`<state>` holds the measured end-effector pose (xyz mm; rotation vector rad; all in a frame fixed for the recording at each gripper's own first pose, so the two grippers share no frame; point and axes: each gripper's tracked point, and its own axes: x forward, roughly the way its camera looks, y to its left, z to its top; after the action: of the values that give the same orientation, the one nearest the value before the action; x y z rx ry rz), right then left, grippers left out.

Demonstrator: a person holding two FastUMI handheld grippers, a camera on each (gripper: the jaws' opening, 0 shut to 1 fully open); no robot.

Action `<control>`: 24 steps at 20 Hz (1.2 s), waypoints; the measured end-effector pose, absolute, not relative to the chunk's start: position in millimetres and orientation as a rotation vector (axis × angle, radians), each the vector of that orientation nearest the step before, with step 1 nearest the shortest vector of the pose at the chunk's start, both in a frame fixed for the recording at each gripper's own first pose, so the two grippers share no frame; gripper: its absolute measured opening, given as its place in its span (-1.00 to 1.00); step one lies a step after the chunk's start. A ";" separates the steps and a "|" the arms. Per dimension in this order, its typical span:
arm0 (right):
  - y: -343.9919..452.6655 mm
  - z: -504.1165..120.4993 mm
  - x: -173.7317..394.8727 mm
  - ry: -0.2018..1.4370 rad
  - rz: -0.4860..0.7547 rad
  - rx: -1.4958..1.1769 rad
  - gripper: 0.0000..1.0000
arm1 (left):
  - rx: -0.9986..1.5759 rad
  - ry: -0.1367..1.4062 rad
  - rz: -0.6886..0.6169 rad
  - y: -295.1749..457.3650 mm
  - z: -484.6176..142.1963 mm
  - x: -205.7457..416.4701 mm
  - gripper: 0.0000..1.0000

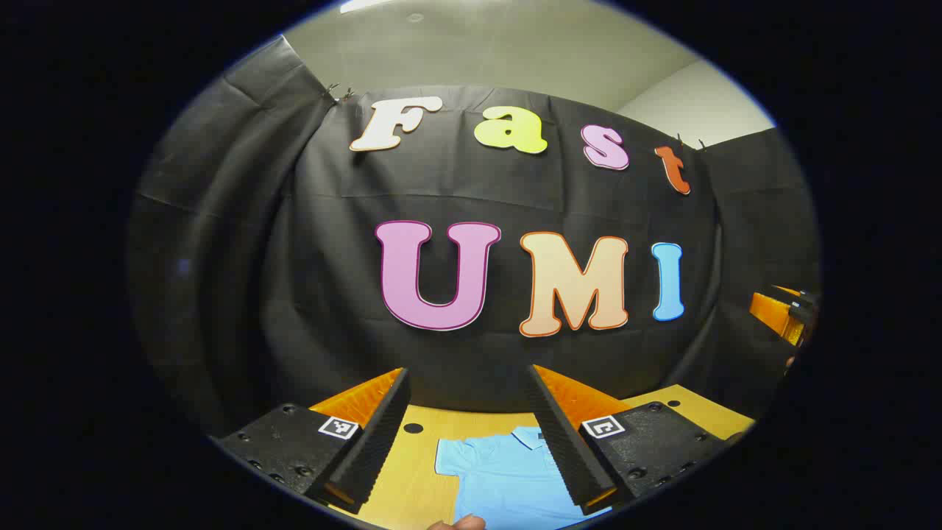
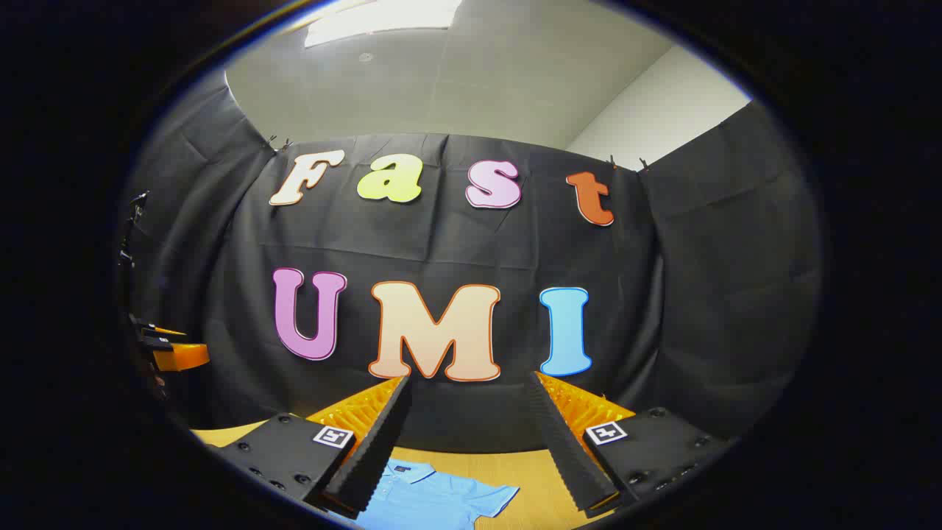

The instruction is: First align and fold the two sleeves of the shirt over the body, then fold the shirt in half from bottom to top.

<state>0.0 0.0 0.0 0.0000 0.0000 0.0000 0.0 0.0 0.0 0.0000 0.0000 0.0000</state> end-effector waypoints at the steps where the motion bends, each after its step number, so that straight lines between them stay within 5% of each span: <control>1: -0.8 -0.5 0.2 0.001 0.000 -0.005 0.99 | -0.001 -0.003 -0.002 -0.7 1.6 0.4 0.87; 16: -27.2 -30.0 9.2 0.067 0.004 -0.065 0.96 | 0.001 0.013 -0.004 -13.4 -4.6 -0.9 0.87; 24: -39.8 -103.6 35.4 0.221 0.139 -0.145 0.96 | -0.001 0.023 0.016 -30.2 -8.5 3.7 0.87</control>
<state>35.4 -39.8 -103.6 -0.1453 0.2215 0.1393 3.7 -30.2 -8.5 -0.0008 0.0234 0.0157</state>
